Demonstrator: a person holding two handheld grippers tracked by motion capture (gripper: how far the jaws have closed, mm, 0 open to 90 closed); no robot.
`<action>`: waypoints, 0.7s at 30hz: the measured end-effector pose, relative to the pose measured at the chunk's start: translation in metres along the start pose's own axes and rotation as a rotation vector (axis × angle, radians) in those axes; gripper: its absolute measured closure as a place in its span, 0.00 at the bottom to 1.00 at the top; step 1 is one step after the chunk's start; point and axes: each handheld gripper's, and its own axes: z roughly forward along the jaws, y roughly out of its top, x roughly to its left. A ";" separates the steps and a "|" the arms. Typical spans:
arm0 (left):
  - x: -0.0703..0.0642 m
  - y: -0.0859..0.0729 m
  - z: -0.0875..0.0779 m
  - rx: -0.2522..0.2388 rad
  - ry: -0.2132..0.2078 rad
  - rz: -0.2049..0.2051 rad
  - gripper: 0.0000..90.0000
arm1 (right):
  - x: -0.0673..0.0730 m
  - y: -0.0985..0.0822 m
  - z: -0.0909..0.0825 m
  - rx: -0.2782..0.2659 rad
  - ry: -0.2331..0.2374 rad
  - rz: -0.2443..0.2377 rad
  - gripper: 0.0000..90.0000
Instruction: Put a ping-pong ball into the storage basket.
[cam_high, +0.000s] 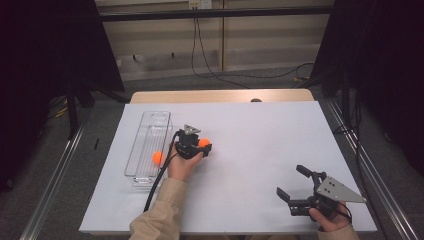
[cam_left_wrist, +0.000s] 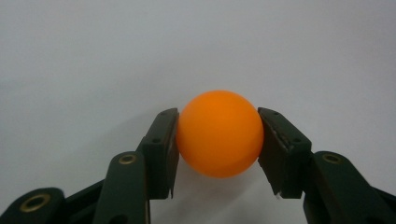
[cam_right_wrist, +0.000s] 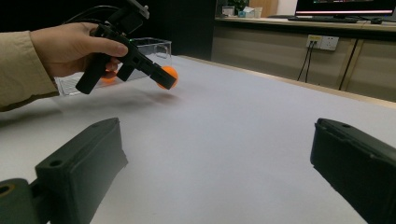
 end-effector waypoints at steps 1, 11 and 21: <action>0.000 0.000 -0.001 0.004 -0.002 0.003 0.57 | 0.000 0.000 0.000 0.000 0.000 0.000 0.02; 0.000 0.002 -0.009 0.004 -0.021 -0.009 0.57 | 0.000 0.000 0.000 0.000 0.001 -0.001 0.02; 0.003 0.003 -0.017 0.015 -0.037 0.001 0.57 | 0.000 0.000 0.001 0.000 0.001 -0.001 0.02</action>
